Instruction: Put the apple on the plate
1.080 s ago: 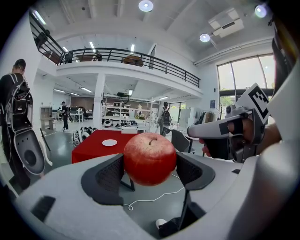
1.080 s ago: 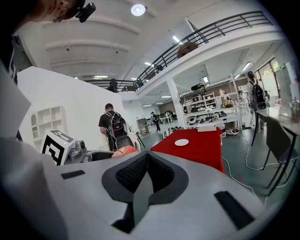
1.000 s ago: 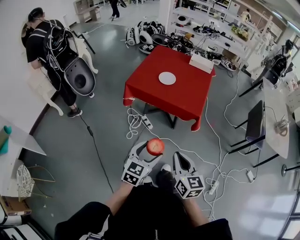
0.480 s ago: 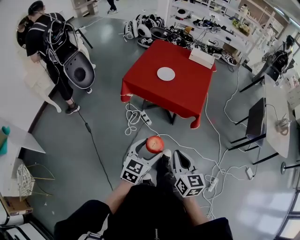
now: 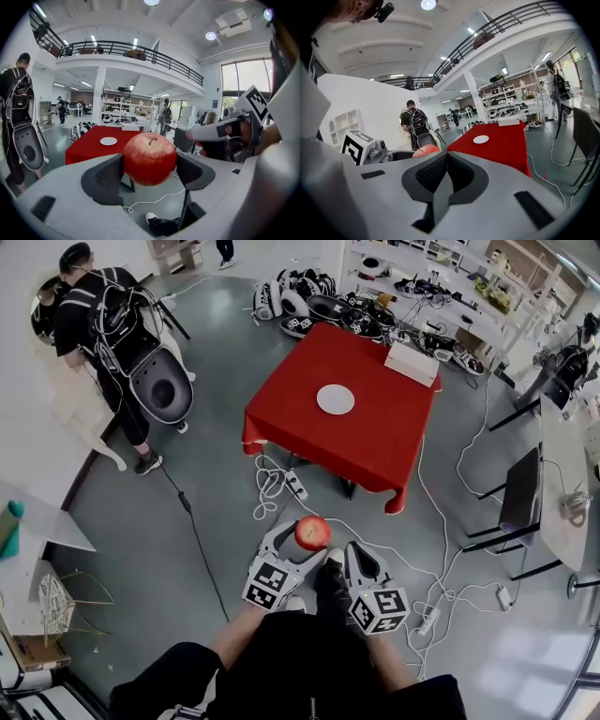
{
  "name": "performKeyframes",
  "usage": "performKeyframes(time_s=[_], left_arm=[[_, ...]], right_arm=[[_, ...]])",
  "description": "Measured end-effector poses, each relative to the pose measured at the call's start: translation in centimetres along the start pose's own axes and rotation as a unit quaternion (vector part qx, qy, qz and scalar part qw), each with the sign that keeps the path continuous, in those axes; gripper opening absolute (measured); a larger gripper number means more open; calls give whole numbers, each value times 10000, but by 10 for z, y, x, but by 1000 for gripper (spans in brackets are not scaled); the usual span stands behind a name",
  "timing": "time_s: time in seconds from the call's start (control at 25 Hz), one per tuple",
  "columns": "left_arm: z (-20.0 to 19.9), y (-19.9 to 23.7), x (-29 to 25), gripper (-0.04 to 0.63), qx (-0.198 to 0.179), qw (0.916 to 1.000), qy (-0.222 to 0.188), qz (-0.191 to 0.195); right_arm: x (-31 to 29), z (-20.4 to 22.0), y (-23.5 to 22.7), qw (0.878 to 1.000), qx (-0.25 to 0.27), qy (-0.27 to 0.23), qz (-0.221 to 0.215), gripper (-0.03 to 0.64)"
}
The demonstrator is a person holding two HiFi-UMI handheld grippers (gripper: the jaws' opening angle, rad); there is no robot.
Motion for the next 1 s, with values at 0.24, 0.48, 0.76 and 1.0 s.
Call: performKeyframes(time_s=[0.24,0.48,0.76,1.0], left_arm=[[-31,28,-41,357,-17,10000,-4,-87],[-62,43,-78,357,-22,9999,54,-118],[-83,53,-114,357,16,9995,145,-287],[-99,61,-143,357,-7,9989,202,-421]], right_arm=[[-33,-34,-33,10000,4,-14,-70,11],[-56,-66,-67,9999,-7,27,-135,11],[-79,-89,-100,9993,-71,46,-375,11],[-96,-107,-130,9986,-117,-20,-522,11]])
Point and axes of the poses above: the fingertips, and each gripper's own axes: x backward along the fingers, y to its left, z out of its underside, the point moved 2 cm from there along x, backward along the fingers, and after that the axes turned 6 degrees about y, right-handed, at the moved point
